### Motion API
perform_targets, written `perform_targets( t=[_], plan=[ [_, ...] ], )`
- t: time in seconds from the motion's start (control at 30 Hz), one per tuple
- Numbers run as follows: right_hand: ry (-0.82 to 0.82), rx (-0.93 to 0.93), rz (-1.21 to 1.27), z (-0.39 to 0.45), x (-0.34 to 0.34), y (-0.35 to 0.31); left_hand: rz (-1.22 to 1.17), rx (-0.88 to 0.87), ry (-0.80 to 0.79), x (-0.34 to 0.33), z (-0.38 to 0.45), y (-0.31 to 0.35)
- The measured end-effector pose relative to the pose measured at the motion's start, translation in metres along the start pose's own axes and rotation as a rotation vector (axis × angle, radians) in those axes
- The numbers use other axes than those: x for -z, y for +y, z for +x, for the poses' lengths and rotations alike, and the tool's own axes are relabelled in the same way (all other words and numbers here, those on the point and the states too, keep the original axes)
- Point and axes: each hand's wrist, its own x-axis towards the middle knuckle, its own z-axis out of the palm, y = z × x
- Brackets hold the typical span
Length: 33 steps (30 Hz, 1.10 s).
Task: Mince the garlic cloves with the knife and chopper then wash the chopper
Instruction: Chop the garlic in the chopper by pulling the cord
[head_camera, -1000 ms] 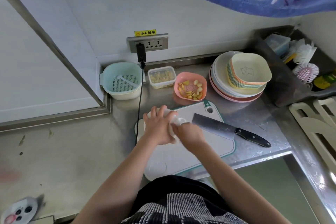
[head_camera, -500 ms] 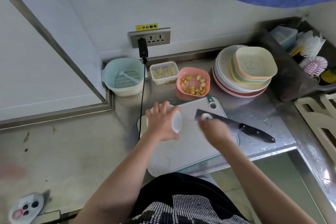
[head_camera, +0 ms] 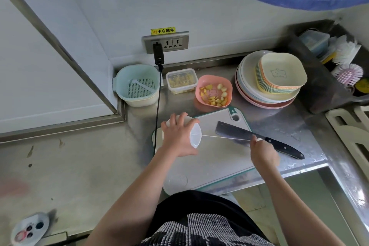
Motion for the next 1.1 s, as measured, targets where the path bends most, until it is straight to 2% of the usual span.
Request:
perform_targets(
  t=[0.07, 0.13, 0.2, 0.3, 0.53, 0.6, 0.7, 0.8, 0.87, 1.0, 1.1],
  plan=[
    [-0.026, -0.033, 0.040, -0.004, 0.006, -0.016, 0.001, 0.002, -0.004, -0.001, 0.000, 0.000],
    [-0.019, 0.201, 0.025, -0.022, 0.006, -0.048, 0.007, 0.002, -0.007, -0.003, 0.001, 0.000],
    [-0.103, 0.478, -0.006, -0.055, -0.001, -0.083, 0.017, 0.001, -0.004, -0.002, 0.002, 0.000],
    [-0.162, 0.641, -0.105, -0.074, -0.017, -0.100, 0.015, 0.007, 0.007, -0.002, 0.000, 0.001],
    [-0.069, 0.564, -0.167, -0.056, -0.024, -0.076, -0.003, -0.064, -0.031, -0.001, 0.001, 0.018],
    [-0.073, 0.426, -0.148, -0.042, -0.019, -0.058, -0.007, -0.060, -0.022, -0.002, 0.001, 0.017],
    [-0.036, 0.097, 0.000, -0.010, -0.006, -0.006, -0.013, -0.054, -0.001, -0.003, 0.002, 0.014],
    [0.031, -0.008, 0.072, 0.000, 0.003, 0.017, -0.004, -0.047, 0.003, -0.004, 0.004, 0.014],
    [0.024, 0.056, 0.063, -0.007, 0.006, -0.003, 0.007, -0.042, 0.010, -0.004, 0.004, 0.015],
    [-0.100, 0.367, 0.049, -0.043, -0.008, -0.064, 0.008, -0.040, -0.005, -0.003, 0.004, 0.016],
    [-0.156, 0.541, 0.028, -0.063, -0.020, -0.086, 0.014, -0.042, 0.010, -0.004, 0.003, 0.016]
  ],
)
